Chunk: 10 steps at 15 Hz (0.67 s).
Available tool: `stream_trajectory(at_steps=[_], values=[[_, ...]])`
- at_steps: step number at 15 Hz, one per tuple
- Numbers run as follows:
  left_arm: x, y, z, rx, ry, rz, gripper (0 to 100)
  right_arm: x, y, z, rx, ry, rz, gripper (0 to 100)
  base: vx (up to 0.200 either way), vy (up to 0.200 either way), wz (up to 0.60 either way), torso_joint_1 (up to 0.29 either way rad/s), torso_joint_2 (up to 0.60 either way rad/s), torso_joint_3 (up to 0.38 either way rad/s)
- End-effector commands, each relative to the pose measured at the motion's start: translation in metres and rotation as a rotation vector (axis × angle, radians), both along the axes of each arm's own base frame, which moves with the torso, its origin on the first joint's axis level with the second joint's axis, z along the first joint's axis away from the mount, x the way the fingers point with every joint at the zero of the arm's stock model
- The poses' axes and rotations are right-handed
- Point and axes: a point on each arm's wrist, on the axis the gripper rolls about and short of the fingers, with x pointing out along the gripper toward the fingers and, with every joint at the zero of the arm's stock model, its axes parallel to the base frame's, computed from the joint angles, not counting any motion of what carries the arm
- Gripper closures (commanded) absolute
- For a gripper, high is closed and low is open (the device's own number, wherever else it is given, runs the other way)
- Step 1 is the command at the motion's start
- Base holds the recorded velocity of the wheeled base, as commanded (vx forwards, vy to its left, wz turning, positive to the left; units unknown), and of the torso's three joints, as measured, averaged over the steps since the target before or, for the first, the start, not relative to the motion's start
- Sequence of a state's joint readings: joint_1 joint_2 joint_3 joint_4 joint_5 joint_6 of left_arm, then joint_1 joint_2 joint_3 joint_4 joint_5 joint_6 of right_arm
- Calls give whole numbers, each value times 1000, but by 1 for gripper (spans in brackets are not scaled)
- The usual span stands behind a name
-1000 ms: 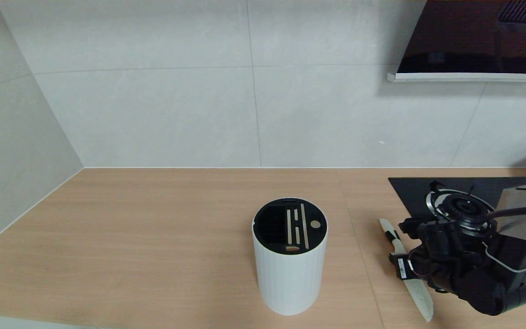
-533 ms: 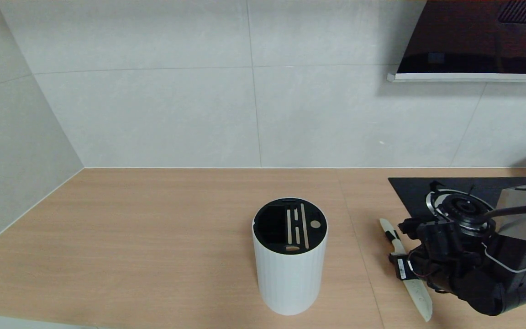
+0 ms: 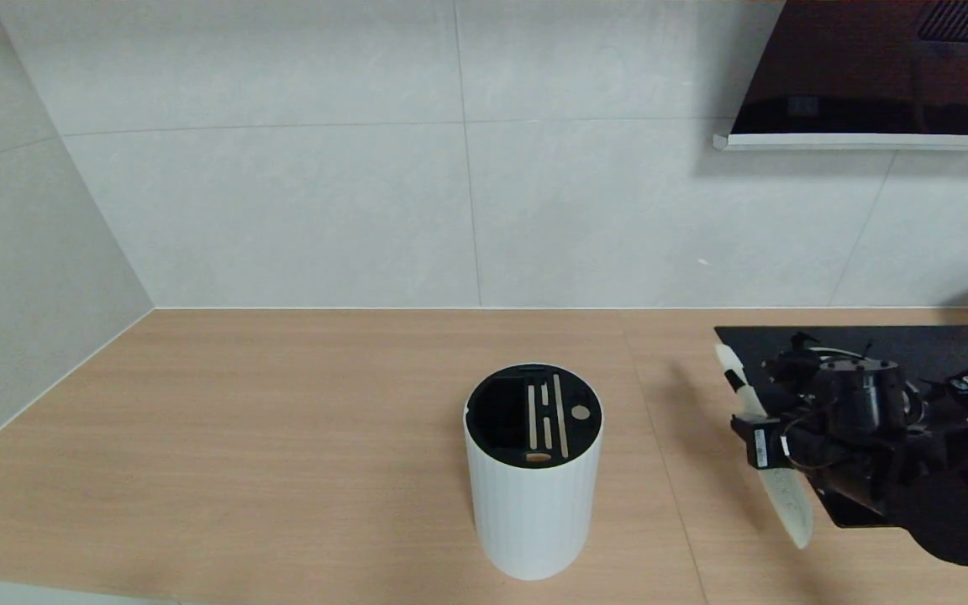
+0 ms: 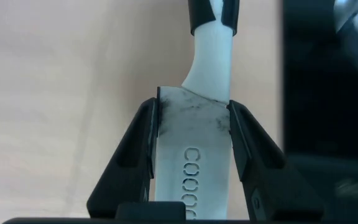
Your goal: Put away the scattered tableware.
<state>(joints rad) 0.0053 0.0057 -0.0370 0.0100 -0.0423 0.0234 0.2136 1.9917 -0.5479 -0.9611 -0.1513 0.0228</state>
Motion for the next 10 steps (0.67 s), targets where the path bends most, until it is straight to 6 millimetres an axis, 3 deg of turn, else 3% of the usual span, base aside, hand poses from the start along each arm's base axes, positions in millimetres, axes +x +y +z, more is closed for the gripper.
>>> stream_trajectory(at_steps=[1,3,4,5,6,8,10], values=[[0,-4,48,15,3,-165,0,-4,1,82,31,-218,12,100,0,0,0,0,0,0],[29,-7,107,4,83,-322,0,-16,14,137,59,-296,63,100,0,0,0,0,0,0],[49,-8,128,-5,124,-374,0,-23,22,156,74,-335,93,100,0,0,0,0,0,0],[60,-9,135,-12,153,-405,0,-27,27,164,83,-356,114,100,0,0,0,0,0,0],[95,-13,151,-29,221,-510,0,-43,42,176,107,-392,172,100,0,0,0,0,0,0],[143,-31,150,-51,316,-641,0,-66,59,173,107,-382,203,100,0,0,0,0,0,0],[173,-60,146,-158,351,-776,0,-82,75,176,121,-390,261,100,0,0,0,0,0,0]])
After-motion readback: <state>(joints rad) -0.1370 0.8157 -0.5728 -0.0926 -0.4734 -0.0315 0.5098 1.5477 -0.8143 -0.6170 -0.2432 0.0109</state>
